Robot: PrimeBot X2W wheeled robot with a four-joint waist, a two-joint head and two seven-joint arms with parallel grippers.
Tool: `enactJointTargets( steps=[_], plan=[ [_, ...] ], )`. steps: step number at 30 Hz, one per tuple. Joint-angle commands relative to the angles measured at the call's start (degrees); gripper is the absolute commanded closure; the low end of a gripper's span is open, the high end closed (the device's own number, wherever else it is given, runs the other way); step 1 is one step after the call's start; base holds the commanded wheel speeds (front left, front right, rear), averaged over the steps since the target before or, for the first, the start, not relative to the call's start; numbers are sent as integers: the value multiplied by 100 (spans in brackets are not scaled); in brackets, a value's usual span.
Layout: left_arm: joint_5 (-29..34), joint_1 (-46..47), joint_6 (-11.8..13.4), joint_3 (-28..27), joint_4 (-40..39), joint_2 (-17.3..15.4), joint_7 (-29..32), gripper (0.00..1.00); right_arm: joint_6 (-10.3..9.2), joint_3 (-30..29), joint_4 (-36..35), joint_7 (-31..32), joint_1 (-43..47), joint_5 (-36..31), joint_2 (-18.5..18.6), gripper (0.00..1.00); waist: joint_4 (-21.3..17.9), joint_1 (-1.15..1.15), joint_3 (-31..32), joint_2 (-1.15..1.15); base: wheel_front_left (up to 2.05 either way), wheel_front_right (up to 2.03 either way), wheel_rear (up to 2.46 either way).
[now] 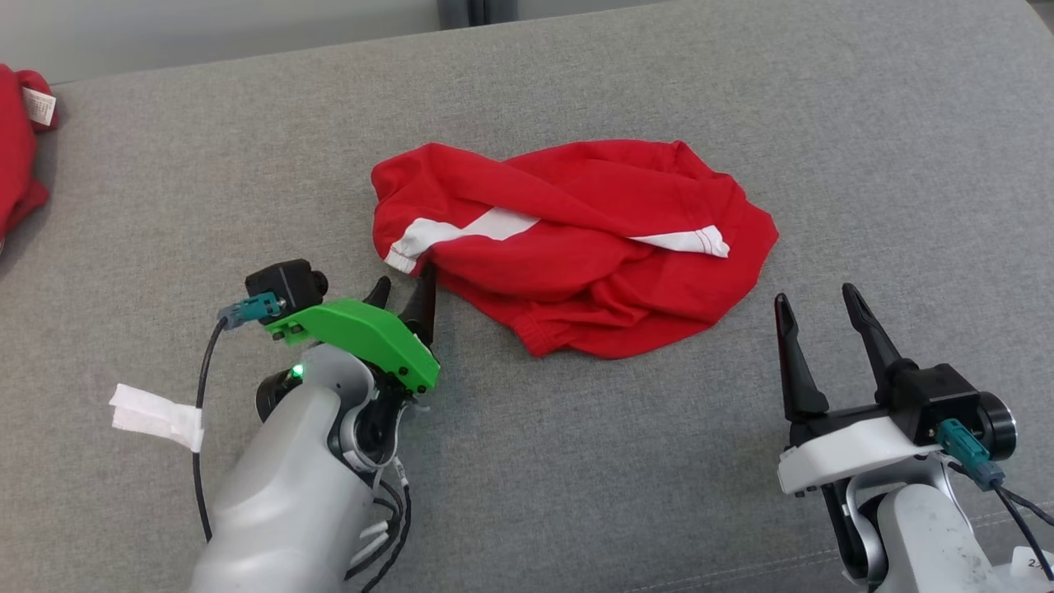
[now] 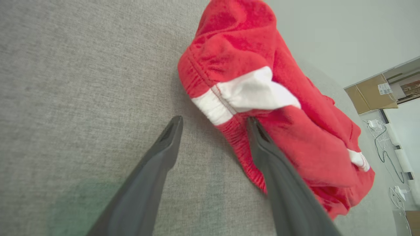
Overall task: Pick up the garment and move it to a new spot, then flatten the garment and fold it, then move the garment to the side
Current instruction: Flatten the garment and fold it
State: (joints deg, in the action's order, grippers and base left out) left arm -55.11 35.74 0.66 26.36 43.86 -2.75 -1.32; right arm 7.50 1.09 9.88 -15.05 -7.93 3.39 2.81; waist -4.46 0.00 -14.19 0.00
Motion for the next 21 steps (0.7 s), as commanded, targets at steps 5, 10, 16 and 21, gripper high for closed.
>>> enactJointTargets(
  steps=[5,10,16,21],
  plan=[
    [-671,194,-301,103,-125,-24,-147,0,-2,-23,0,-19,-94,-36,14,0,3,0,-25,0,0,0,0],
    [-1094,226,-455,274,-285,-25,-267,4,-2,-57,-18,-19,-86,-56,14,0,37,0,-32,0,0,0,0],
    [-1644,276,-524,261,-400,-25,-507,27,-2,-57,-36,-19,-125,-63,14,0,46,0,-72,0,0,0,0],
    [-2044,335,-557,263,-381,-25,-681,43,-2,-26,-12,-19,-199,-93,13,0,50,0,-137,0,0,0,0]
  ],
)
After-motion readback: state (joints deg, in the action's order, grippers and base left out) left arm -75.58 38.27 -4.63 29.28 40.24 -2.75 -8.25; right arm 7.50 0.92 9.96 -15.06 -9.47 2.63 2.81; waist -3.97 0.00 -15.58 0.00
